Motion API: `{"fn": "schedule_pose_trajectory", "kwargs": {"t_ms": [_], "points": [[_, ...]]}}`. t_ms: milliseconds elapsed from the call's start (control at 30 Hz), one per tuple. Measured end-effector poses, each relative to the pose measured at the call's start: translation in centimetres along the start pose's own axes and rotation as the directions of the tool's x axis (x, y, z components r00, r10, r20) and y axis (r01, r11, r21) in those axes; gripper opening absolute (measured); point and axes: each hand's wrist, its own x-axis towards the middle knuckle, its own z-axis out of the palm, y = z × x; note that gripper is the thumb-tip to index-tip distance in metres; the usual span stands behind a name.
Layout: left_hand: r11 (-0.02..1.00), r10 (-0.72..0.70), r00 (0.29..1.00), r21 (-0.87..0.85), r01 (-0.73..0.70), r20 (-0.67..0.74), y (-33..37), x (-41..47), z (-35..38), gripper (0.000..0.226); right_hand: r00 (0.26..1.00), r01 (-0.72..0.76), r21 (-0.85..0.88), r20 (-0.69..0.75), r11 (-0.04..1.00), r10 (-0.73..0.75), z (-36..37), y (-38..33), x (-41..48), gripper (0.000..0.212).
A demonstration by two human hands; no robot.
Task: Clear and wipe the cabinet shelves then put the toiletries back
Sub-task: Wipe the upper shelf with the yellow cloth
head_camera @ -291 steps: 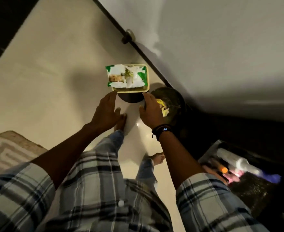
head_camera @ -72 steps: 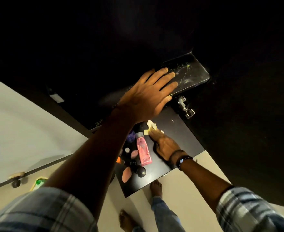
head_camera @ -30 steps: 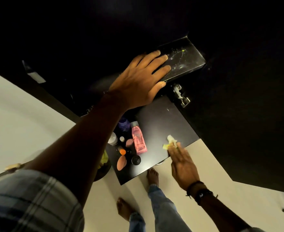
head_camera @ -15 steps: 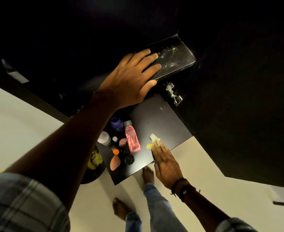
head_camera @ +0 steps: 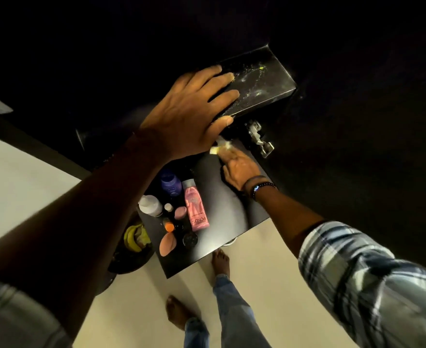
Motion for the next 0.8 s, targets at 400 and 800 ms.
{"fn": "schedule_pose_trajectory", "kwargs": {"t_ms": [400, 800], "points": [[0.999, -0.032, 0.999, -0.010, 0.032, 0.022, -0.3, -0.2, -0.2, 0.051, 0.997, -0.039, 0.077, 0.064, 0.996, 0.034, -1.1, -3.4, 2.8, 0.039], [0.999, -0.030, 0.999, -0.022, 0.031, 0.027, -0.3, -0.2, -0.3, 0.050, 0.946, 0.324, -0.031, 0.046, 0.946, -0.322, 0.2, -6.0, 2.3, 0.049]]}}
